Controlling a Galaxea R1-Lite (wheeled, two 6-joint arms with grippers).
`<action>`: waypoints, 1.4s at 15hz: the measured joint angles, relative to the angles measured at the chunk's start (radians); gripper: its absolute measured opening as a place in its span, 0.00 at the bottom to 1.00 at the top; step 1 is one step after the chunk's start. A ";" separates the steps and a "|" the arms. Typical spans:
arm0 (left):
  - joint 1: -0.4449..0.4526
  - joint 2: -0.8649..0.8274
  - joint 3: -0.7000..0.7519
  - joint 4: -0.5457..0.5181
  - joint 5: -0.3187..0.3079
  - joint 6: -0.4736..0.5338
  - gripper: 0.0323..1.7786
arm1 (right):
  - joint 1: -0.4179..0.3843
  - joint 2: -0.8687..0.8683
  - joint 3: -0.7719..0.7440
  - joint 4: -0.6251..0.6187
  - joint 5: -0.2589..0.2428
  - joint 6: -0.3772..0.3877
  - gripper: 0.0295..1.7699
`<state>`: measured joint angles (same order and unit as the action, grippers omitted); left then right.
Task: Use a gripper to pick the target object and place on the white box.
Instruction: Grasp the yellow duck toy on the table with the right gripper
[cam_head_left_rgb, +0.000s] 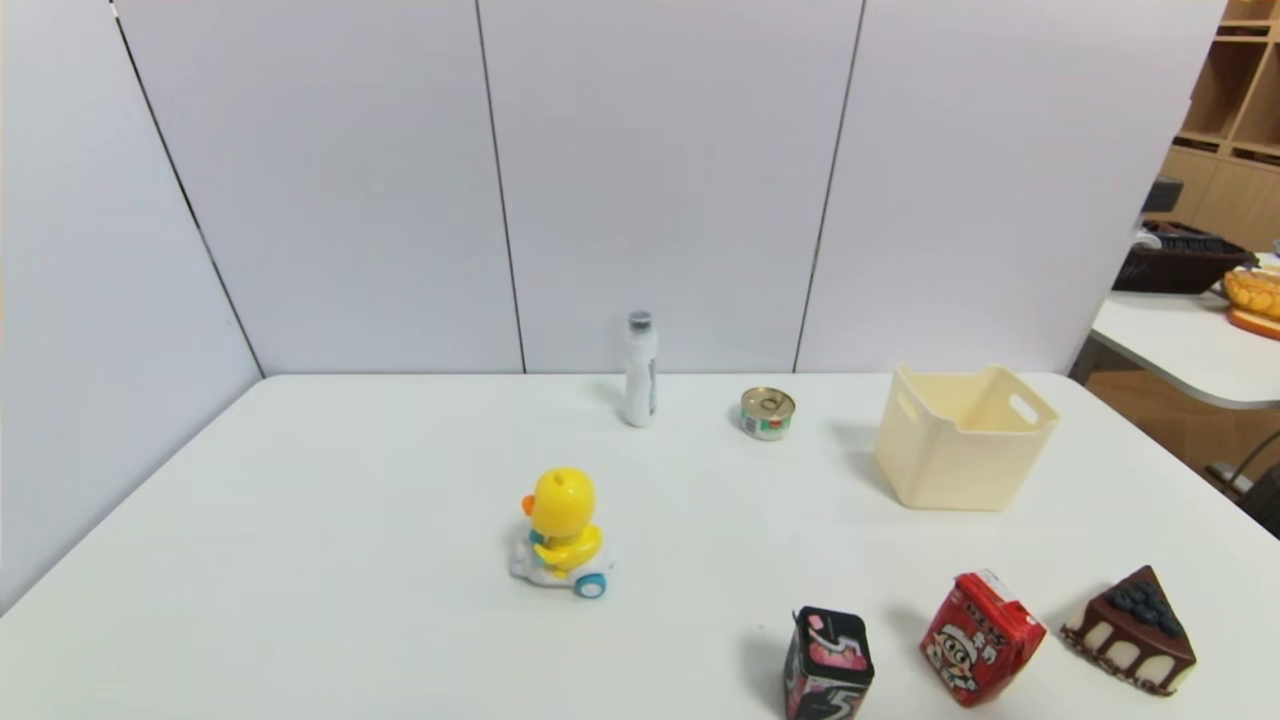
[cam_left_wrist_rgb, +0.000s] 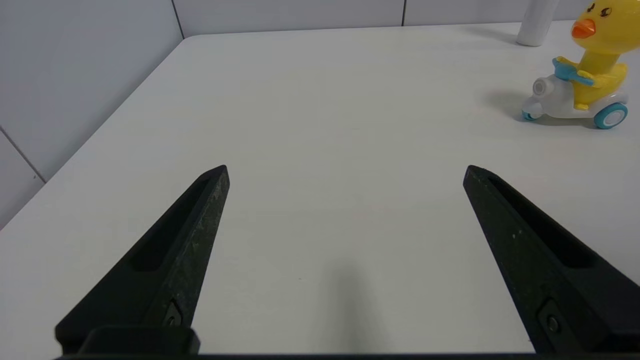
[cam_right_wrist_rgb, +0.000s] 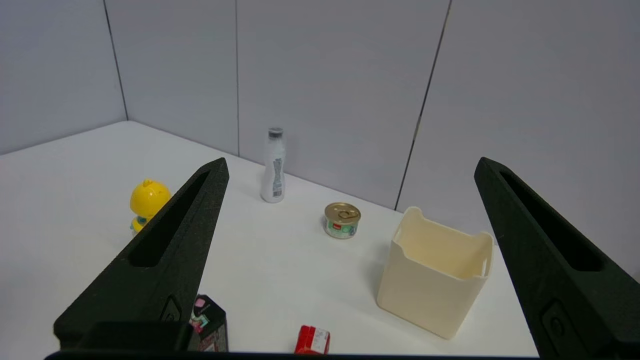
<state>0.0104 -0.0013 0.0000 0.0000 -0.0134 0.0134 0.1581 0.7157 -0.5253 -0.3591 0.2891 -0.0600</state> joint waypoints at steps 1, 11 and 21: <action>0.000 0.000 0.000 0.000 0.000 0.000 0.95 | -0.002 0.050 -0.014 -0.036 0.027 -0.004 0.96; 0.000 0.000 0.000 0.000 0.000 0.000 0.95 | 0.096 0.493 -0.023 -0.290 0.359 -0.088 0.96; 0.000 0.000 0.000 0.000 0.000 0.000 0.95 | 0.264 0.771 -0.038 -0.362 0.359 -0.101 0.96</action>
<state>0.0104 -0.0009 0.0000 0.0000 -0.0134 0.0138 0.4217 1.4864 -0.5636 -0.7215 0.6479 -0.1615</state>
